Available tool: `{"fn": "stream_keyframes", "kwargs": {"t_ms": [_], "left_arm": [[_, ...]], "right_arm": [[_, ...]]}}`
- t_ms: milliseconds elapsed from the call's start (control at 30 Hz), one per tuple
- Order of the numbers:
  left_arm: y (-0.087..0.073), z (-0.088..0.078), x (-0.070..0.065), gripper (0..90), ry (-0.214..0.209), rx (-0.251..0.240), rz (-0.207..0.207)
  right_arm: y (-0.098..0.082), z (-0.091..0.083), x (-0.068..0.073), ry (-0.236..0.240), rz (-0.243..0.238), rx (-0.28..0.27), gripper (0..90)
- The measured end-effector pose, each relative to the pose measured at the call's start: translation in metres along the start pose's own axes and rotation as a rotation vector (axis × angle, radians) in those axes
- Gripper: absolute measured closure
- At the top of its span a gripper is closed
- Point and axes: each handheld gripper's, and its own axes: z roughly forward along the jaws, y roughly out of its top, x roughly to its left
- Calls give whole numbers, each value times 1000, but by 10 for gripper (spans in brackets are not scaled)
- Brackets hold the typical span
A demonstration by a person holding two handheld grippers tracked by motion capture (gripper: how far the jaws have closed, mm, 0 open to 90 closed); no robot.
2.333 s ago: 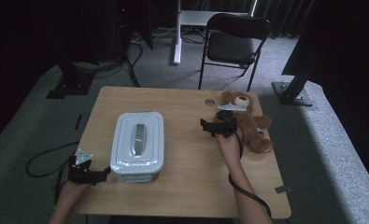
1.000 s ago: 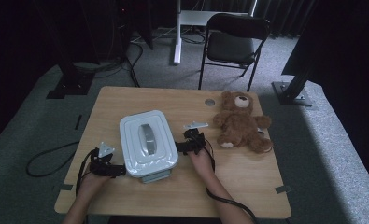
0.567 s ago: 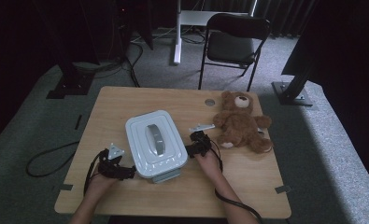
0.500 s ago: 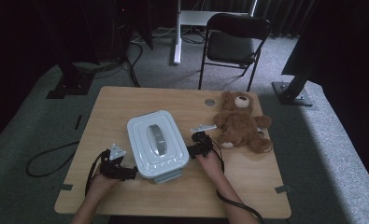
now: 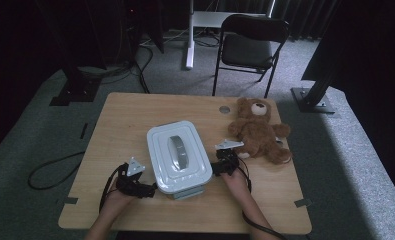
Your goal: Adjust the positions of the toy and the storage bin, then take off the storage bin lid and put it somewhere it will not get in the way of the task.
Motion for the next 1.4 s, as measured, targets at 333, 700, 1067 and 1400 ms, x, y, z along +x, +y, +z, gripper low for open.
{"fn": "stream_keyframes", "kwargs": {"t_ms": [333,700,1067,1400], "left_arm": [[2,6,-5,19,-69,-24,-16],[1,-8,-1,18,-2,69,-57],[23,-58,0,19,15,-77,-85],[50,-69,-20,20,-27,-136,-29]], "right_arm": [[-26,-27,2,-25,-72,-5,118],[-83,-71,-22,-105,-64,8,118],[-109,-102,-51,-213,-4,-29,119],[-114,-100,-64,-220,38,11,119]]}}
